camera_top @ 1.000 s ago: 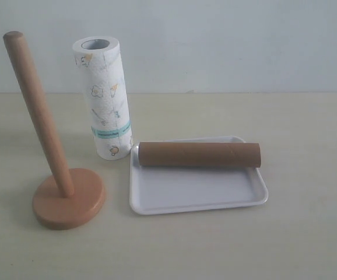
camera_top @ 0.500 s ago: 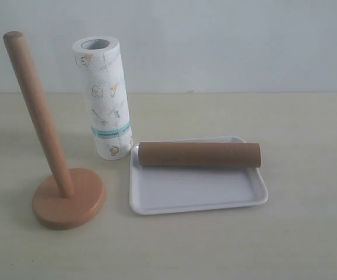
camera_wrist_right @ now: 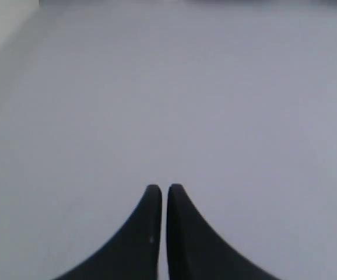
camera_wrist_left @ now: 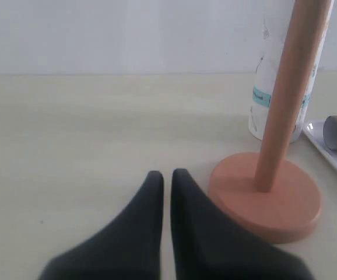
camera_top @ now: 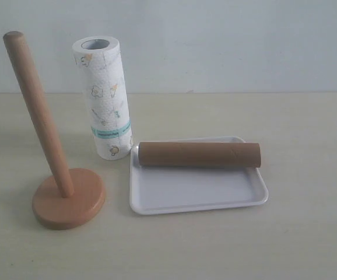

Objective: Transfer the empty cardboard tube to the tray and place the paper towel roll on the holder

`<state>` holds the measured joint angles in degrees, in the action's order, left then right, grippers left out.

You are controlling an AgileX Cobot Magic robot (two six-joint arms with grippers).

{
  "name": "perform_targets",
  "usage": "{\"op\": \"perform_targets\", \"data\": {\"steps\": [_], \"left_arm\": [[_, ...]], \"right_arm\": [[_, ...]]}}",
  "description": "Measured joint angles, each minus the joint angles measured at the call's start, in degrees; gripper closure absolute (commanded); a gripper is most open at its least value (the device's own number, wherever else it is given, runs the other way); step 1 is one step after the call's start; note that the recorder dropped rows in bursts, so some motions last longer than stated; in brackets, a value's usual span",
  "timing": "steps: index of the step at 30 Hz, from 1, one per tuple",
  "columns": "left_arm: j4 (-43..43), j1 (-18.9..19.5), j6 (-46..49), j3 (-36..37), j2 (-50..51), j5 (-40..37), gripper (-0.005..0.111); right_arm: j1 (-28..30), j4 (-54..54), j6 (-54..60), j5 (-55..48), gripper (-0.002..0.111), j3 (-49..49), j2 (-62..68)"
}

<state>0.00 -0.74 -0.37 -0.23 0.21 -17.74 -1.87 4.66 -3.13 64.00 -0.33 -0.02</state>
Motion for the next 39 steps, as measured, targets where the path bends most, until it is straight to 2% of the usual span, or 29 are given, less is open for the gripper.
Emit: {"op": "perform_targets", "data": {"steps": [2, 4, 9, 11, 12, 16, 19, 21, 23, 25, 29, 34, 36, 39], "left_arm": [[0.0, 0.0, 0.0, 0.0, 0.0, 0.0, 0.103], [0.0, 0.0, 0.0, 0.0, 0.0, 0.0, 0.103], [0.0, 0.0, 0.0, 0.0, 0.0, 0.0, 0.103], [0.0, 0.0, 0.0, 0.0, 0.0, 0.0, 0.103], [0.0, 0.0, 0.0, 0.0, 0.0, -0.1, 0.103], [0.0, 0.0, 0.0, 0.0, 0.0, -0.1, 0.103], [0.0, 0.0, 0.0, 0.0, 0.0, -0.1, 0.103], [0.0, 0.0, 0.0, 0.0, 0.0, -0.1, 0.103], [0.0, 0.0, 0.0, 0.0, 0.0, -0.1, 0.103], [0.0, 0.0, 0.0, 0.0, 0.0, -0.1, 0.103], [0.0, 0.0, 0.0, 0.0, 0.0, -0.1, 0.103], [0.0, 0.0, 0.0, 0.0, 0.0, -0.1, 0.103], [0.0, 0.0, 0.0, 0.0, 0.0, -0.1, 0.103], [0.0, 0.0, 0.0, 0.0, 0.0, -0.1, 0.103]], "right_arm": [[0.0, 0.1, -4.0, 1.3, 0.104, -2.8, 0.0], [0.0, 0.5, -7.7, -3.6, 0.104, -7.5, 0.0], [0.0, 6.7, -21.9, -26.8, 0.104, -24.0, 6.6], [0.0, 13.4, -31.1, -34.9, 0.104, -29.8, 12.1], [0.0, 21.6, -40.8, -40.6, 0.104, -33.4, 17.1], [0.0, 43.5, -68.3, -48.3, 0.104, -33.9, 31.2], [0.0, 59.4, -86.3, -46.5, 0.104, -30.1, 38.5], [0.0, 71.6, -97.6, -37.0, 0.104, -28.2, 45.0], [0.0, 77.2, -104.4, -25.0, 0.104, -27.6, 50.1], [0.0, 78.7, -105.6, -15.8, 0.104, -27.6, 53.4], [0.0, 78.1, -104.8, -11.0, 0.104, -27.6, 55.1], [-1.9, 77.8, -96.2, -0.5, 0.104, -27.6, 55.3], [-4.1, 76.8, -96.3, -0.7, 0.104, -27.6, 55.3], [-9.8, 72.8, -97.4, -9.3, 0.104, -27.6, 55.3]]}}
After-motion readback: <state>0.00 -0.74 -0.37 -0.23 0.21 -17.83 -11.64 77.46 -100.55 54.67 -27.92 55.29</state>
